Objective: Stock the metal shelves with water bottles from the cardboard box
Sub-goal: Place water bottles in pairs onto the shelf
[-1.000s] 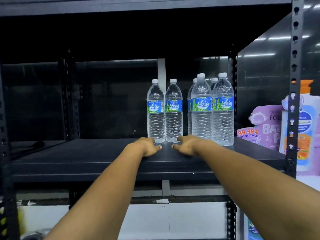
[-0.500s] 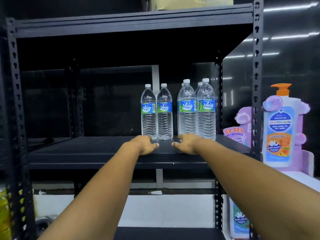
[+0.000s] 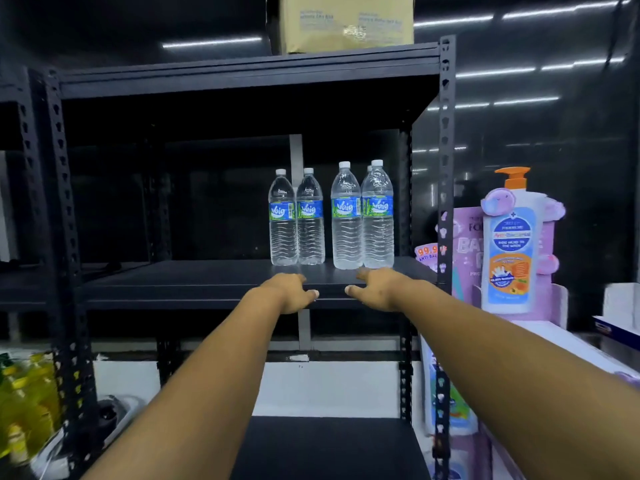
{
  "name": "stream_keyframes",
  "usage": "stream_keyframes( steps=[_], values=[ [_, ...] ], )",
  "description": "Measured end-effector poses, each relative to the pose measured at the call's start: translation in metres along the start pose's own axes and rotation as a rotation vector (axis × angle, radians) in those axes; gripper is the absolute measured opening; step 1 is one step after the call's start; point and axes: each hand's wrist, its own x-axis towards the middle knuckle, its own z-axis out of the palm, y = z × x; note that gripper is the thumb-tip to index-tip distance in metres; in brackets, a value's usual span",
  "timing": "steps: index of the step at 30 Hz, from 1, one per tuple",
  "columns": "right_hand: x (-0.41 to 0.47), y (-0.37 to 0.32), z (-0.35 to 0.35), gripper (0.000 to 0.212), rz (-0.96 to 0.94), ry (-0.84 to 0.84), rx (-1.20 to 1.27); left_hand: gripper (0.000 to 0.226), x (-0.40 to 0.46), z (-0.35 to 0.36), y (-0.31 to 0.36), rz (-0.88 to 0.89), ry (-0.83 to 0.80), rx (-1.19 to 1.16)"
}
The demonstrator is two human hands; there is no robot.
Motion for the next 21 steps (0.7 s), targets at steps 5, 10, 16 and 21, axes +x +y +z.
stream_keyframes(
  steps=[5, 10, 16, 21],
  values=[
    [-0.027, 0.008, 0.011, 0.069, 0.018, -0.021, 0.015, 0.065, -0.025, 0.014, 0.007, 0.011, 0.002, -0.033],
    [-0.048, 0.016, 0.039, 0.068, 0.036, -0.065, 0.075, 0.063, -0.044, 0.044, 0.004, 0.046, 0.007, -0.066],
    [-0.070, 0.024, 0.098, 0.069, 0.104, -0.117, 0.123, 0.066, -0.060, 0.097, -0.012, 0.028, -0.052, -0.137],
    [-0.082, 0.026, 0.146, 0.068, 0.132, -0.173, 0.109, 0.063, -0.071, 0.140, -0.016, 0.040, -0.077, -0.129]
  ],
)
